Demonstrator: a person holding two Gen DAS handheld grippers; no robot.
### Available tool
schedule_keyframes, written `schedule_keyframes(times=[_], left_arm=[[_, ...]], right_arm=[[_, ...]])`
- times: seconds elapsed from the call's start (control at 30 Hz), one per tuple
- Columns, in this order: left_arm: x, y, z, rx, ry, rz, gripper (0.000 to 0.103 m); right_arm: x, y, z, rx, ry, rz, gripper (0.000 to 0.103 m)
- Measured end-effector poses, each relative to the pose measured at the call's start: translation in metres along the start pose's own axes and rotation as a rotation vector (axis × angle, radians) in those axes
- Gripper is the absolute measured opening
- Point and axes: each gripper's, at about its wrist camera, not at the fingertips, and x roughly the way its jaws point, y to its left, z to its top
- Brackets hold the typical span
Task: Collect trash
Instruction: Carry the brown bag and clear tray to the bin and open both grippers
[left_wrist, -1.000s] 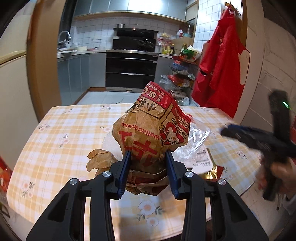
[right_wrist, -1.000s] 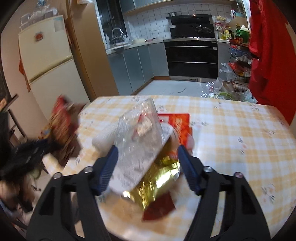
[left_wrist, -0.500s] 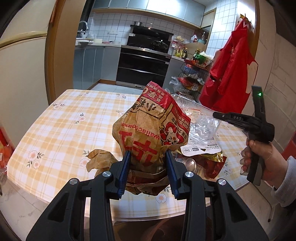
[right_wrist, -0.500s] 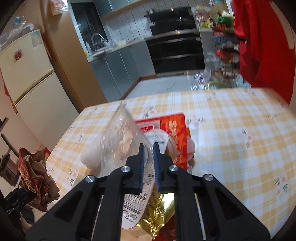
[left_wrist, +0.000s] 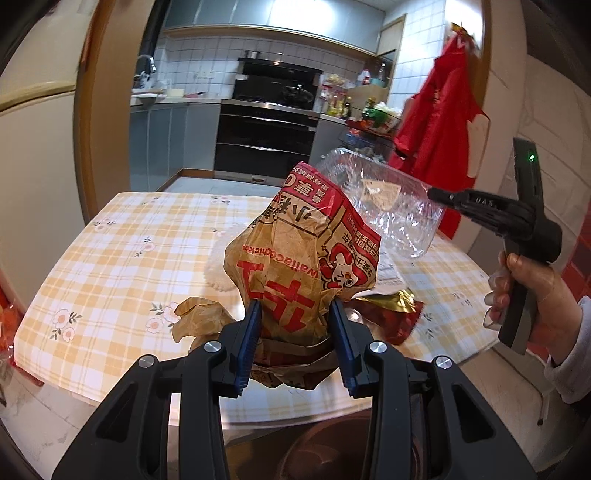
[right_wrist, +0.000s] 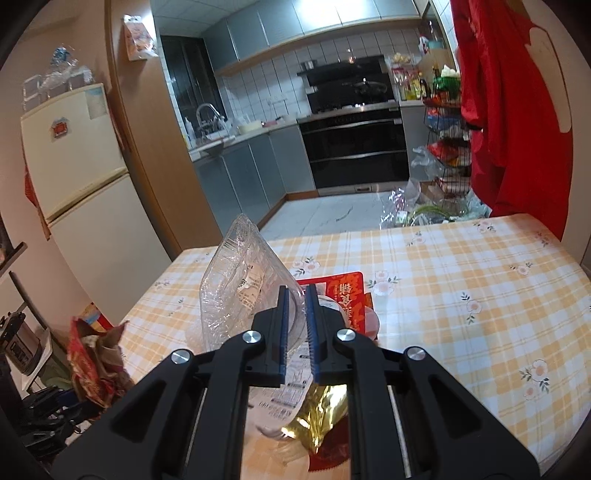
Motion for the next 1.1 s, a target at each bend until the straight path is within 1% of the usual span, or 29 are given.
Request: schedule_keyframes(times=[0.17, 0.23, 0.3, 0.4, 0.5, 0.7, 0.77, 0.8, 0.83, 0.87, 0.97, 1.03, 1.1], left_arm=[[-0.008, -0.018, -0.009, 0.039, 0.032, -0.043, 0.037], [-0.011, -0.026, -0.014, 0.051, 0.064, -0.076, 0.037], [-0.012, -0.033, -0.021, 0.054, 0.114, -0.122, 0.038], [-0.012, -0.043, -0.034, 0.072, 0.179, -0.162, 0.038], [-0.008, -0.057, -0.050, 0.089, 0.270, -0.215, 0.038], [-0.003, -0.082, -0.073, 0.133, 0.358, -0.291, 0.041], [-0.001, -0.088, -0.078, 0.132, 0.380, -0.316, 0.051], [0.000, -0.090, -0.081, 0.134, 0.389, -0.328, 0.067], [-0.001, -0.093, -0.082, 0.141, 0.387, -0.324, 0.075], [-0.003, -0.098, -0.083, 0.148, 0.379, -0.319, 0.077], [-0.009, -0.101, -0.075, 0.170, 0.346, -0.294, 0.079], [-0.018, -0.095, -0.065, 0.149, 0.292, -0.259, 0.086], [-0.029, -0.083, -0.052, 0.111, 0.218, -0.188, 0.092]], right_arm=[[-0.045, 0.002, -0.010, -0.009, -0.040, 0.006, 0.013], [-0.063, 0.002, -0.016, -0.012, -0.051, 0.005, 0.013], [-0.083, 0.003, -0.023, -0.021, -0.062, 0.001, 0.013], [-0.108, 0.002, -0.033, -0.033, -0.074, -0.006, 0.013], [-0.132, -0.001, -0.044, -0.039, -0.078, -0.014, 0.013], [-0.171, -0.011, -0.058, -0.030, -0.091, -0.022, 0.013], [-0.182, -0.013, -0.059, -0.031, -0.096, -0.021, 0.013], [-0.185, -0.012, -0.059, -0.033, -0.097, -0.020, 0.013], [-0.189, -0.011, -0.060, -0.036, -0.097, -0.019, 0.013], [-0.191, -0.011, -0.061, -0.039, -0.097, -0.019, 0.013], [-0.195, -0.007, -0.062, -0.057, -0.090, -0.019, 0.013], [-0.196, -0.004, -0.064, -0.070, -0.078, -0.014, 0.013], [-0.195, 0.000, -0.067, -0.092, -0.057, -0.010, 0.013]])
